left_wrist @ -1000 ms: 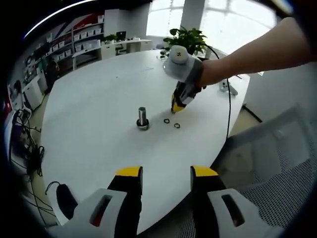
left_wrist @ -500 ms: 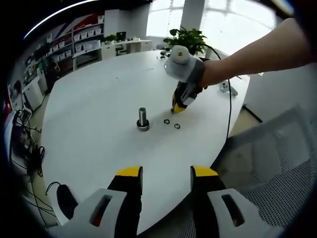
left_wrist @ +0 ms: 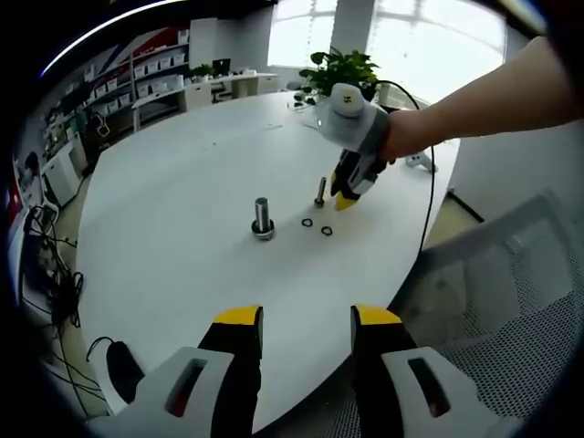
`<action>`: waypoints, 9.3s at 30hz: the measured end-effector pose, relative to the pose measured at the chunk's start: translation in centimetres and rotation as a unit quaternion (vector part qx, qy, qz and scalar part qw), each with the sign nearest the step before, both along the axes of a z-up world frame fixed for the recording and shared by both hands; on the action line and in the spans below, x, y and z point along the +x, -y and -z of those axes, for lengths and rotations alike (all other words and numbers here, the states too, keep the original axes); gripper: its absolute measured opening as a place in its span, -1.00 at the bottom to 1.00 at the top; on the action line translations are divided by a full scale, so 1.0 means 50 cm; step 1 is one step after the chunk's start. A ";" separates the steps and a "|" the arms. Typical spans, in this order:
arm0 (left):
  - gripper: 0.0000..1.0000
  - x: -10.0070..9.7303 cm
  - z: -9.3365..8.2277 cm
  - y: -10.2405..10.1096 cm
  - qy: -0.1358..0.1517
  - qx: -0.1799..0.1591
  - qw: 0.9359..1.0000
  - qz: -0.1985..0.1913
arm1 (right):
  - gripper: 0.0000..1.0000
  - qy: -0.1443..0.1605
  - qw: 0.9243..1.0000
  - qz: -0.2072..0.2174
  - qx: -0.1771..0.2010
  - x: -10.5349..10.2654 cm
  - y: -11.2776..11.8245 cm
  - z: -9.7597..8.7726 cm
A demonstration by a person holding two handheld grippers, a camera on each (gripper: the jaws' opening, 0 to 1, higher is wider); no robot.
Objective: Place the washer onto the threaded stud by aligning its center hole with the stud, sliding it down to the base, and recovering from edge contact or off-axis alignment until the washer reaches the visible bottom stop.
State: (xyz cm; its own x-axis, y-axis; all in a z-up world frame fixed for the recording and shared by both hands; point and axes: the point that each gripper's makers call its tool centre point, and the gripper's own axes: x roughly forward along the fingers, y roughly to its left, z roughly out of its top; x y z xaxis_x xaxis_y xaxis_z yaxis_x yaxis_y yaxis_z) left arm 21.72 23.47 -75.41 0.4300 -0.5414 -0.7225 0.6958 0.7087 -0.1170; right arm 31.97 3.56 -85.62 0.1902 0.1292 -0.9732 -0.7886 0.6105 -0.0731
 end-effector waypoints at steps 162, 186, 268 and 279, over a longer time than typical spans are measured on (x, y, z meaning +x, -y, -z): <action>-0.31 -0.009 -0.001 0.004 0.012 0.015 1.000 0.021 | -0.71 0.070 0.998 -0.011 0.003 0.066 -0.027 -0.077; -0.31 -0.015 0.009 0.004 0.002 0.021 0.999 0.025 | -0.70 0.026 1.000 0.001 -0.004 0.057 -0.031 0.003; -0.34 -0.018 0.009 0.000 0.007 0.030 0.999 0.031 | -0.71 -0.006 1.000 0.009 0.002 0.022 -0.137 0.026; -0.35 -0.017 0.008 0.000 0.007 0.029 0.999 0.030 | -0.71 0.018 0.999 0.023 0.026 0.011 -0.134 0.021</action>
State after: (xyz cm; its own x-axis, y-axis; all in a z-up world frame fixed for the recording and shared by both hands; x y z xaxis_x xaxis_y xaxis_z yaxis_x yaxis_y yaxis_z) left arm 20.87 23.49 -75.82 0.4079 -0.5235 -0.7480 0.7385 0.6709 -0.0669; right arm 32.52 10.27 -86.68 0.2321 0.1688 -0.9579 -0.7569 0.6499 -0.0689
